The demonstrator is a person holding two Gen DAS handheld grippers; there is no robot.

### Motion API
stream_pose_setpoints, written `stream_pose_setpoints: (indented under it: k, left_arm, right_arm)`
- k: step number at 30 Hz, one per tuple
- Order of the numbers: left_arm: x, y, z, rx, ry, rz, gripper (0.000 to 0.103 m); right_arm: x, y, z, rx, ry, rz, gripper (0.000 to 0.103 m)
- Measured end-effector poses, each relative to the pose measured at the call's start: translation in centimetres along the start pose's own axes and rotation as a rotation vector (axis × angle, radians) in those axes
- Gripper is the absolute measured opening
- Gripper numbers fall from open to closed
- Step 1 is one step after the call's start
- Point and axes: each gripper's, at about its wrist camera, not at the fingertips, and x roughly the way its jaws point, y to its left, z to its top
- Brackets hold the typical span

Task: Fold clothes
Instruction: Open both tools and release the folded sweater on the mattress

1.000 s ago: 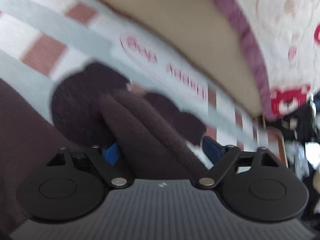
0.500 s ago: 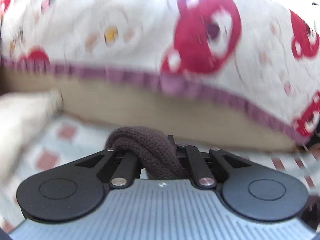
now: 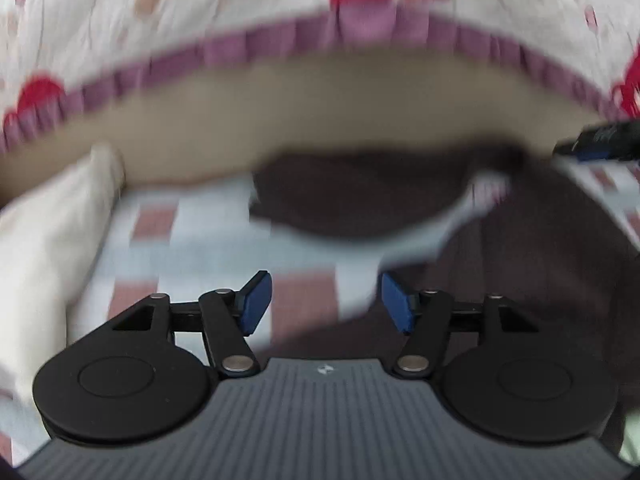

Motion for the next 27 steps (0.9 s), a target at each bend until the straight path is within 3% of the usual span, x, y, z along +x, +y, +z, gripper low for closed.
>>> stream_pose_setpoints:
  k: [3, 8, 14, 17, 21, 27]
  left_arm:
    - [-0.4, 2.1, -3.5, 0.016, 0.072, -0.018, 0.069]
    - [-1.8, 5.4, -5.8, -0.073, 0.053, -0.040, 0.073]
    - [-2.3, 4.9, -6.9, -0.068, 0.004, -0.194, 0.073]
    - [-2.1, 3.1, -6.9, 0.007, 0.028, -0.253, 0.073]
    - [-1.1, 2.2, -7.1, 0.030, 0.052, -0.333, 0.079]
    - [0.4, 1.2, -7.3, 0.052, 0.085, -0.452, 0.075]
  right_arm:
    - [-3.3, -3.2, -3.6, 0.051, 0.029, 0.029, 0.061]
    - [-9.6, -7.6, -10.7, 0.132, 0.055, 0.035, 0.061]
    - [-13.3, -9.6, -17.8, 0.274, 0.040, -0.023, 0.065]
    - [-12.5, -9.9, -19.1, 0.395, 0.079, -0.003, 0.065]
    - [-12.4, -10.5, -19.1, 0.527, 0.087, 0.068, 0.065]
    - [-13.3, -8.7, -18.4, 0.464, 0.110, 0.046, 0.065]
